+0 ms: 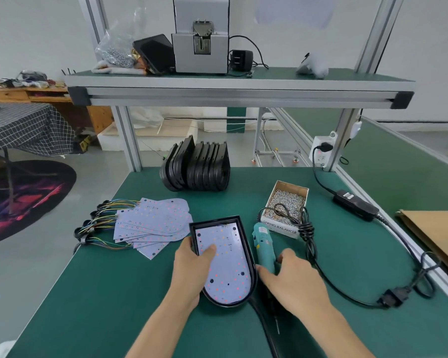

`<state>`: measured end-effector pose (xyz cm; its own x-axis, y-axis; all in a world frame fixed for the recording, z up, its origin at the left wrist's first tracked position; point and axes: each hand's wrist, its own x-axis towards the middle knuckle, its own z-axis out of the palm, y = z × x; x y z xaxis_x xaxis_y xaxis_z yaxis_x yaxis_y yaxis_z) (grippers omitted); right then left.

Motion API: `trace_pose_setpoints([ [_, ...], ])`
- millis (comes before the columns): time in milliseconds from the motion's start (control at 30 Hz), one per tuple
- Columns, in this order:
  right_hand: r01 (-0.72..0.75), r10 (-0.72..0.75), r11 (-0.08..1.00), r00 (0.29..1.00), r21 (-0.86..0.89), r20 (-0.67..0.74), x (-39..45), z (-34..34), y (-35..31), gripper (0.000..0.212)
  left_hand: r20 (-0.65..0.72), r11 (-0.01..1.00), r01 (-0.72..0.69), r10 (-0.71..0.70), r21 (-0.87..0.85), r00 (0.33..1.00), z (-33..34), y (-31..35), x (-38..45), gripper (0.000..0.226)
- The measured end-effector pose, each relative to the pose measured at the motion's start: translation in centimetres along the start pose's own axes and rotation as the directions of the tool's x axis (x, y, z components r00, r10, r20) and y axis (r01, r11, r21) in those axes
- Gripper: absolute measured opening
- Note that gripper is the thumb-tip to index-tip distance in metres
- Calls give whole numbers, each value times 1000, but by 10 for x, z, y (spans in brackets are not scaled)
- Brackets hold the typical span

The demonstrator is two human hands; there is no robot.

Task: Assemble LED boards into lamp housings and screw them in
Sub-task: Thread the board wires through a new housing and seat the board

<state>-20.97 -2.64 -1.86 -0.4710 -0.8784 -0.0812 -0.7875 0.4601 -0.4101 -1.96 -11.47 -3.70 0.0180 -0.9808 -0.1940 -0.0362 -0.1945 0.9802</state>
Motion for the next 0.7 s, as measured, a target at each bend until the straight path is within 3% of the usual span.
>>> trace_pose_setpoints([
  [133, -2, 4, 1000, 999, -29, 49, 2, -2, -5, 57, -19, 997, -29, 31, 77, 999, 1, -2, -1, 19],
  [300, -2, 2, 1000, 997, -4, 77, 3, -6, -2, 48, -17, 922, -75, 88, 381, 996, 6, 9, 1, 6],
  [500, -15, 18, 997, 999, -74, 44, 3, -9, 5, 42, 4, 874, 7, -11, 486, 1000, 15, 22, 10, 15],
  [633, 111, -110, 994, 977, -7, -181, -1, -6, 2, 46, 26, 892, 27, -44, 451, 999, 16, 21, 12, 16],
  [700, 189, -174, 980, 962, 54, -213, 0, -6, -8, 41, 36, 855, 5, -27, 518, 999, 16, 23, 11, 21],
])
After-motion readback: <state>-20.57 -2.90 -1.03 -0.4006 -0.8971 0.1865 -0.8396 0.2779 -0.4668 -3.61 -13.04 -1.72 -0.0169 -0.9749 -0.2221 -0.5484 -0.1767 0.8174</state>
